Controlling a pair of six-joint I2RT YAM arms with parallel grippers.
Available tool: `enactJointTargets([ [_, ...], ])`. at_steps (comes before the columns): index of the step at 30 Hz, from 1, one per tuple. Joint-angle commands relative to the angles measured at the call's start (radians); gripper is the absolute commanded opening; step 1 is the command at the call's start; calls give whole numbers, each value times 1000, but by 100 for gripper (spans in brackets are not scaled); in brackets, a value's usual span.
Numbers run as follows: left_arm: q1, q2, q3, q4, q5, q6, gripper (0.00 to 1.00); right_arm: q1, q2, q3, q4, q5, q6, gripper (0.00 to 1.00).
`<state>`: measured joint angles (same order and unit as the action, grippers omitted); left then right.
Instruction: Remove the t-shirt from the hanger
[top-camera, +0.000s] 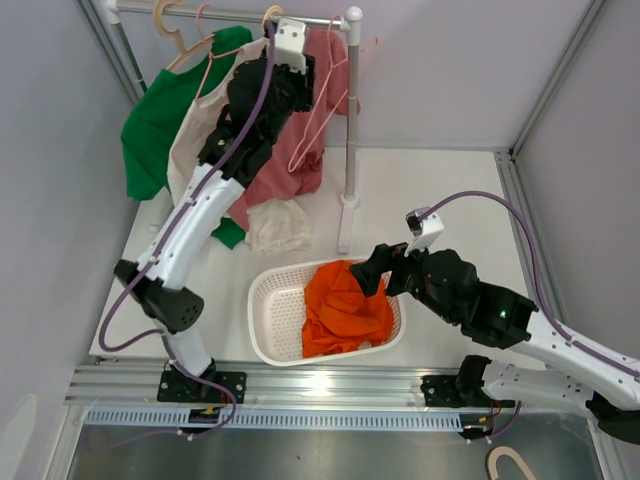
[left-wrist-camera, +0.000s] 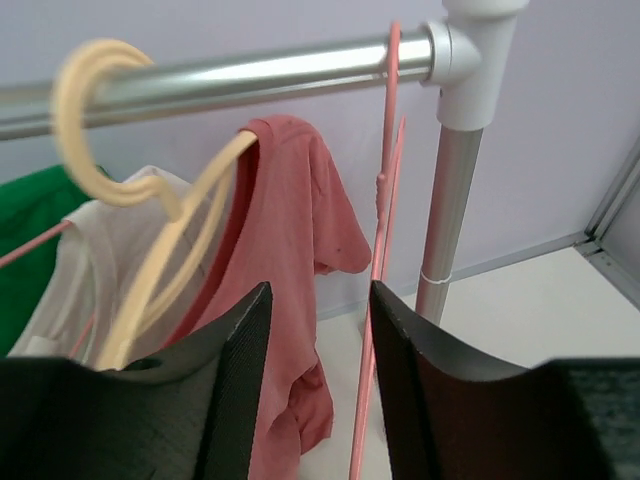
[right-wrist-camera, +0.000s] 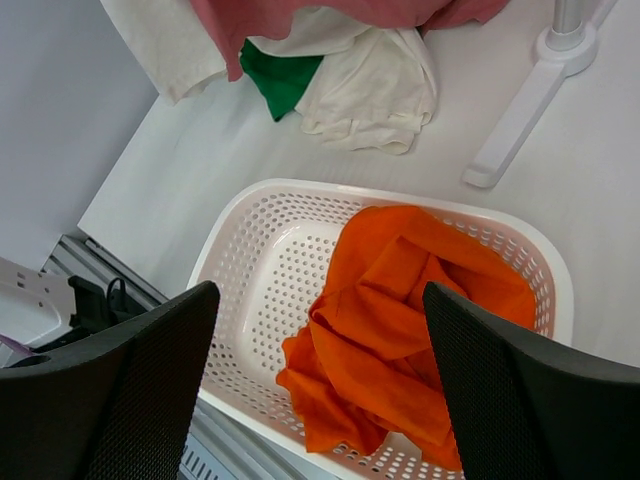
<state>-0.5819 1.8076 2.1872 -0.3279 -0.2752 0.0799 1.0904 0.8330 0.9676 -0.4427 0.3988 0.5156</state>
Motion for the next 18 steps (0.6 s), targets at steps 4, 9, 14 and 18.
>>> enactJointTargets([
  [4,129,-172,-53,51,158,-27,55,-3,8,-10,41,-34,4,88],
  [9,247,-133,58,-32,268,-98,59,-6,6,-15,47,-48,6,89],
  [14,298,-59,138,-91,398,-81,59,-6,6,-18,52,-54,6,89],
  [18,326,-28,157,-89,507,-71,65,-6,8,-17,52,-58,8,90],
])
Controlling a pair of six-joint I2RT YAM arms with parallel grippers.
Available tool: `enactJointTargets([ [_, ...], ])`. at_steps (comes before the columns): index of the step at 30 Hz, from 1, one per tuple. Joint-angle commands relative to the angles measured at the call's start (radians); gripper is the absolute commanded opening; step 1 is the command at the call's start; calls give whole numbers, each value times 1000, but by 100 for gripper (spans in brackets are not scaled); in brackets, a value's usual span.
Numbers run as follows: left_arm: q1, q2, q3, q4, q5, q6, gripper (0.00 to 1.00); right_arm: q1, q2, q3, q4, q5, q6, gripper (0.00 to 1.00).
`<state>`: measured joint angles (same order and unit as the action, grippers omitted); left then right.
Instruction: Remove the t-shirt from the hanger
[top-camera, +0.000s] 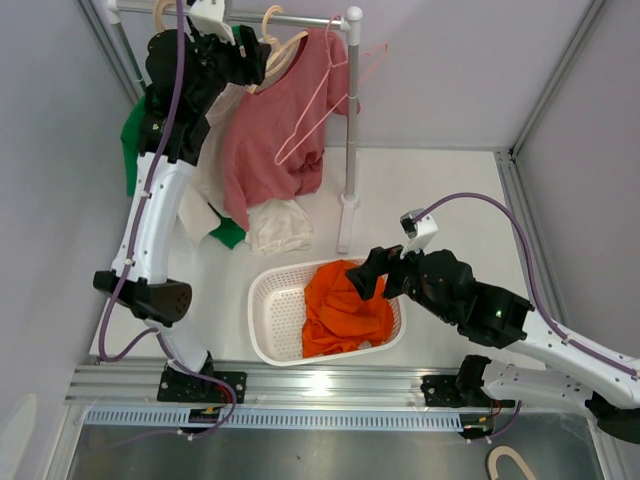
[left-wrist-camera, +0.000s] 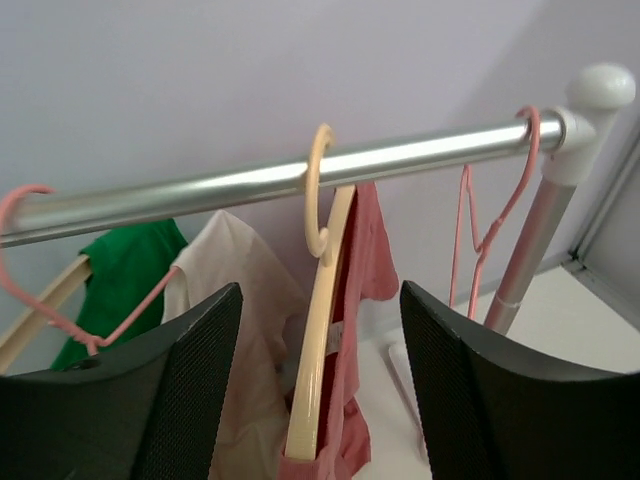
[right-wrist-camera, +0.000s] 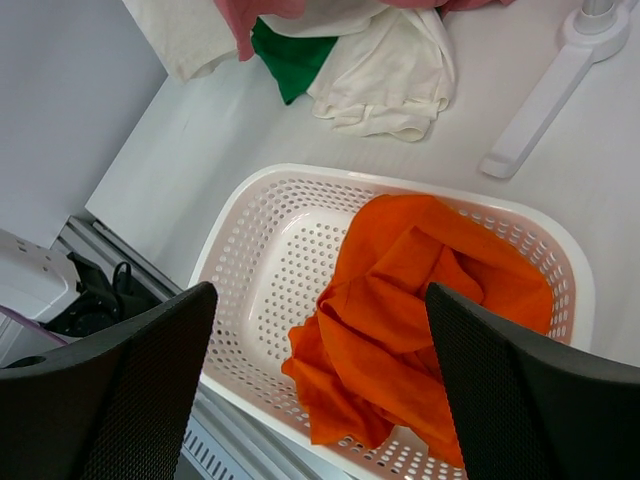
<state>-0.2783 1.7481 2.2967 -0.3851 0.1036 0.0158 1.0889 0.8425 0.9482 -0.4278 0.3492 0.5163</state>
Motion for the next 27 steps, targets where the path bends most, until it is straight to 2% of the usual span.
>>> enactJointTargets([
  [1,30,39,50,-43,143,24,71,-3,-2,4,35,-7,5,91],
  [4,51,65,58,-52,202,35,78,-3,3,12,29,-10,4,93],
  [9,65,85,41,-43,200,24,76,-4,15,26,27,-16,-2,93],
  [16,65,108,33,-28,196,23,63,-6,30,17,37,-19,4,93],
  [27,65,168,76,-32,234,23,62,-24,27,-2,49,-35,8,93],
])
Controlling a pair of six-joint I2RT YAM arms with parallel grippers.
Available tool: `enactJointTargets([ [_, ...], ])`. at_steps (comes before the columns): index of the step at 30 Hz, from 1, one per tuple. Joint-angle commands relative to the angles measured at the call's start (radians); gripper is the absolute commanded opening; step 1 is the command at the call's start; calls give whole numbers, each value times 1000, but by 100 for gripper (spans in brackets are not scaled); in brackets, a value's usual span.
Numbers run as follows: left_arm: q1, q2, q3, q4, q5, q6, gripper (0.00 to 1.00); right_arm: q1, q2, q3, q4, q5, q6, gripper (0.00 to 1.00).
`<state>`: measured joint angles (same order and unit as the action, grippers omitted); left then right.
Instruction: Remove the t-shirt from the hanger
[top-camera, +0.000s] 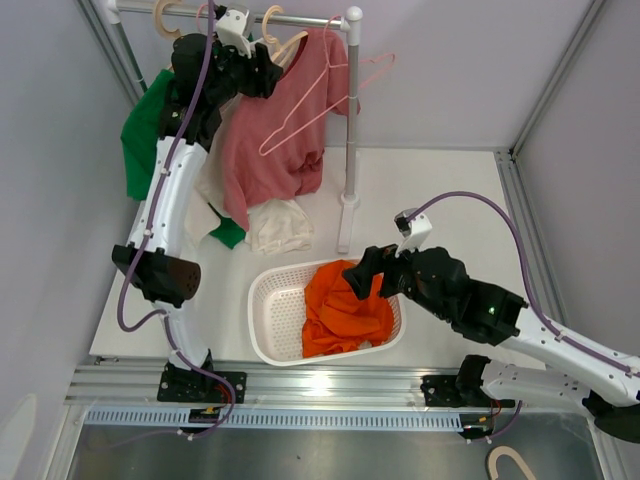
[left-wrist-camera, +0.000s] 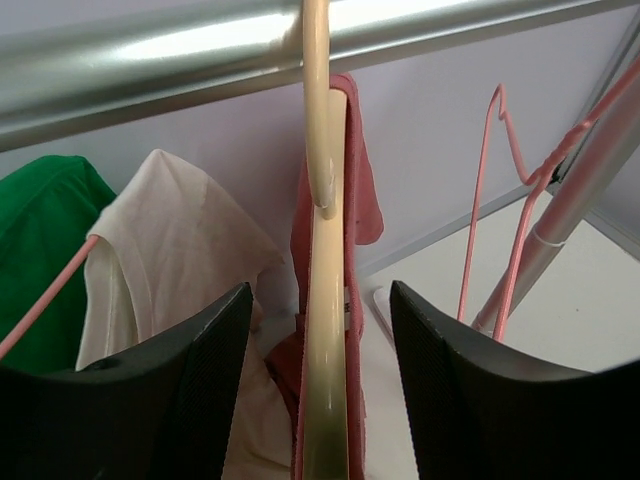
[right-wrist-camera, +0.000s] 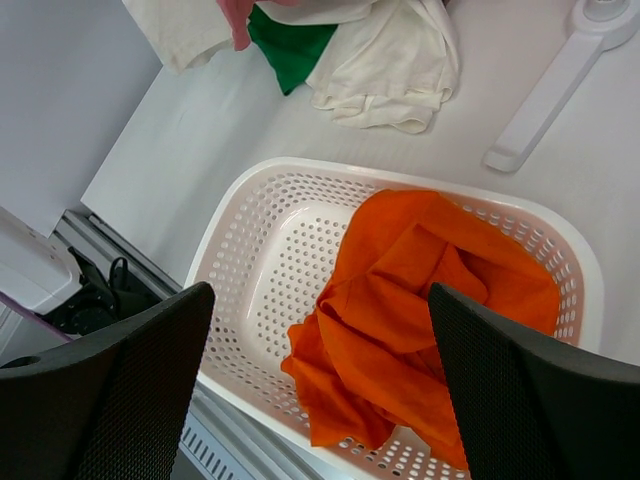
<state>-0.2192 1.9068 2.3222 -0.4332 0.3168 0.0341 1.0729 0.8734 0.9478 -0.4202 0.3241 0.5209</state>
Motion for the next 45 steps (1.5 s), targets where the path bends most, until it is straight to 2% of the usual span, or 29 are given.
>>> enactJointTargets([
  [1,6,12,52,17,19,6,61,-10,-4,-4,43,-14,4,93],
  [3,6,17,54,19,19,6,54,-17,-5,-7,46,-19,4,93],
  [6,6,20,52,27,33,-3,49,-24,-7,-14,49,-25,5,93],
  [12,4,11,52,42,34,-16,45,-40,-10,-30,60,-40,11,93],
  [15,1,3,52,47,36,-14,31,-42,-8,-37,66,-46,13,94],
  [17,-6,-2,62,45,19,-16,7,-45,-10,-38,67,-49,14,94],
  [18,-11,-5,62,44,8,-10,1,-47,-10,-38,66,-51,14,94],
  [29,-69,-17,109,19,-120,0,1,-51,-13,-44,72,-68,24,94],
  [39,-89,-115,103,57,-206,6,1,-51,-30,-55,72,-69,28,93],
  [45,-89,-198,46,65,-311,-2,1,-51,-27,-53,78,-80,27,94],
])
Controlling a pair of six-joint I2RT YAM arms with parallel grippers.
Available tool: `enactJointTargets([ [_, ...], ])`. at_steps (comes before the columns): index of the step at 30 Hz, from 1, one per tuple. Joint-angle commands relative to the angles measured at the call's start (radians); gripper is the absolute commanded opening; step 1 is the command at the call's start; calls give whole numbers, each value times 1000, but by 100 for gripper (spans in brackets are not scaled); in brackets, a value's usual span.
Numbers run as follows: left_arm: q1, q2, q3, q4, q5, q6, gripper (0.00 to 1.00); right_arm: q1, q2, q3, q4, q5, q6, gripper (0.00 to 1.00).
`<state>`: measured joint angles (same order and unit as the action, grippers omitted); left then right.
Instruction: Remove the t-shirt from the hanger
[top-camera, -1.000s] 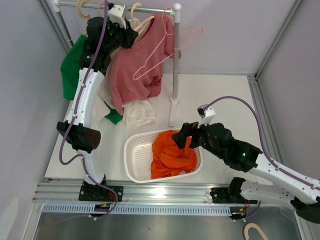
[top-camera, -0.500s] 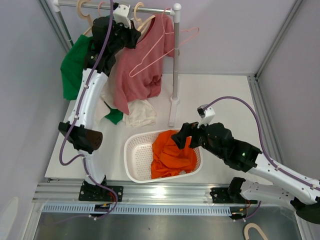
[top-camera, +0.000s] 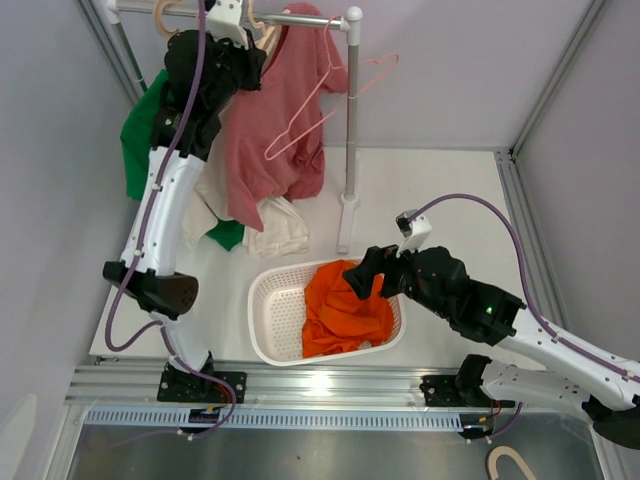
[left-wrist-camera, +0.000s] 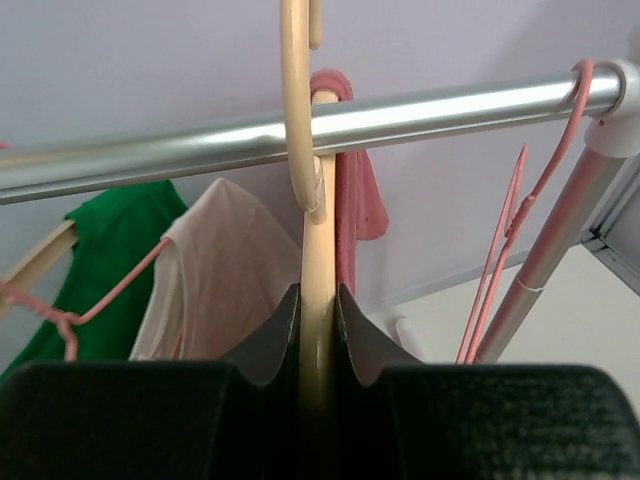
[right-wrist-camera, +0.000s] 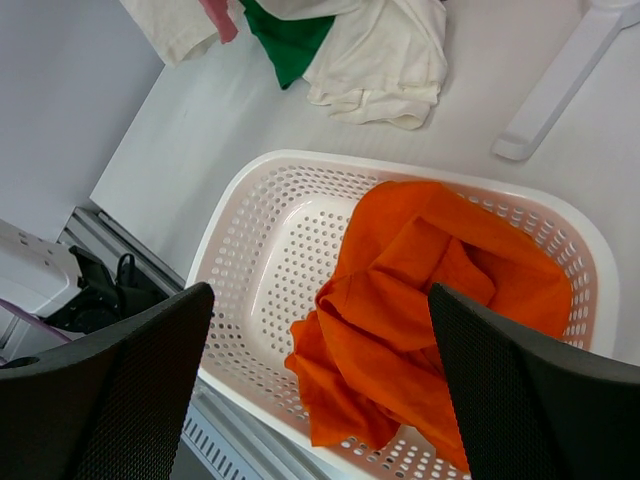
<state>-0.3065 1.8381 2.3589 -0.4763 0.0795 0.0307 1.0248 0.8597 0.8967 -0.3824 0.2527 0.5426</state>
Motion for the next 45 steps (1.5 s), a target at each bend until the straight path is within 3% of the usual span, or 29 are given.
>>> enactJointTargets([
  [1,-3,-140,4,108,-75,2,1,-3,-13,-2,40,-10,5,94],
  [11,-55,-189,-72,38,-285,-22,1,-3,15,11,86,-61,-16,94],
  [22,-161,-347,-415,41,-486,-124,1,4,120,93,189,-196,-93,94],
  [26,-190,-387,-489,-17,-550,-236,1,72,171,117,307,-205,-185,94],
  [33,-287,-392,-446,-180,-809,-345,1,153,312,113,591,-181,-312,93],
  [39,-345,-418,-426,-275,-880,-417,1,196,455,113,813,-139,-400,93],
  [42,-359,-428,-418,-305,-879,-434,1,205,551,160,843,-104,-429,90],
  [45,-371,-439,-429,-289,-893,-417,1,204,628,198,849,-79,-444,71],
])
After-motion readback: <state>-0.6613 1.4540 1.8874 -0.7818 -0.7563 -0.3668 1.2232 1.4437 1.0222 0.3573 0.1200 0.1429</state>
